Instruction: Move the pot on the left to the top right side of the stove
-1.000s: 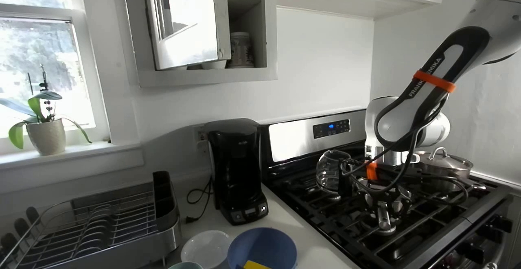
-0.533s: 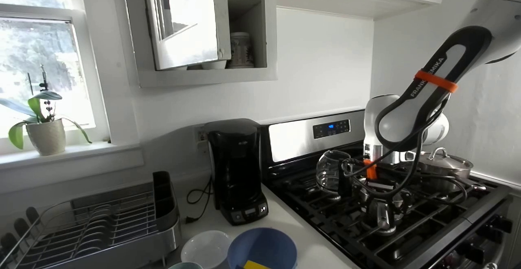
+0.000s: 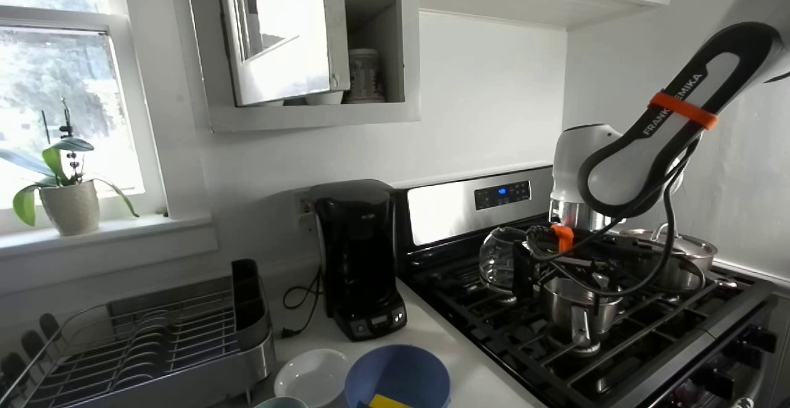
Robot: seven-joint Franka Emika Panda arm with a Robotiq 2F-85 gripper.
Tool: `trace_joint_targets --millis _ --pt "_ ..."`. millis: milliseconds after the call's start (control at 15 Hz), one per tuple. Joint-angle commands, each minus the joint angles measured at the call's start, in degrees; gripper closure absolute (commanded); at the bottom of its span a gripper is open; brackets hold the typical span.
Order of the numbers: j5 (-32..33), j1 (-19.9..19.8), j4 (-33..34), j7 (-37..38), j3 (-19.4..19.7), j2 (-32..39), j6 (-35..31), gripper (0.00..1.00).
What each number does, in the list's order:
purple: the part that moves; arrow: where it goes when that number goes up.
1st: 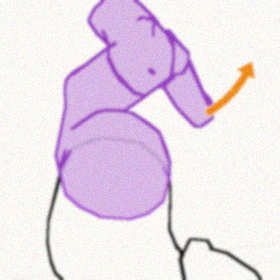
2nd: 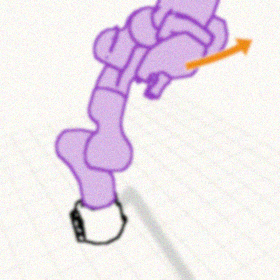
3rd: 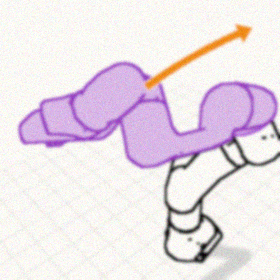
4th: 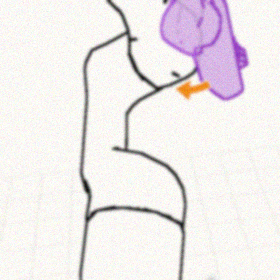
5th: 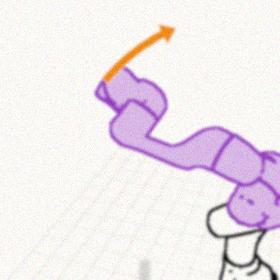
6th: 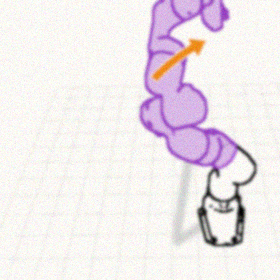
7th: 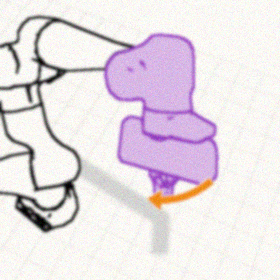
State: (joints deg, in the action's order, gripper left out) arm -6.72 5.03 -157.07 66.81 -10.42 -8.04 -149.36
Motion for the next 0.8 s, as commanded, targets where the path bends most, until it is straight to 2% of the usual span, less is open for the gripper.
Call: trace_joint_targets --millis 0,67,133,200,267,333,467,667,733 --pt "4.5 -1.13 -0.52 2.64 -0.27 -1.39 -0.9 0.07" --pt "4.56 -1.1 -0.44 2.72 -0.25 -1.32 -0.76 0.08" --pt "4.68 -1.04 -0.35 2.93 -0.28 -1.24 -0.67 0.16" --pt "4.44 -0.92 -0.08 3.0 -0.27 -1.02 -0.35 0.18" --pt "4.28 -0.88 -0.05 3.07 -0.29 -0.97 -0.25 0.27" --pt "4.2 -0.85 -0.04 3.16 -0.3 -0.94 -0.29 0.31" --pt "4.17 -0.92 -0.08 3.48 -0.26 -0.93 -0.27 0.32" --pt "4.1 -1.09 -0.07 3.93 -0.12 -0.88 -0.2 0.26" --pt "3.92 -1.08 -0.08 4.0 -0.05 -0.83 -0.19 0.27"
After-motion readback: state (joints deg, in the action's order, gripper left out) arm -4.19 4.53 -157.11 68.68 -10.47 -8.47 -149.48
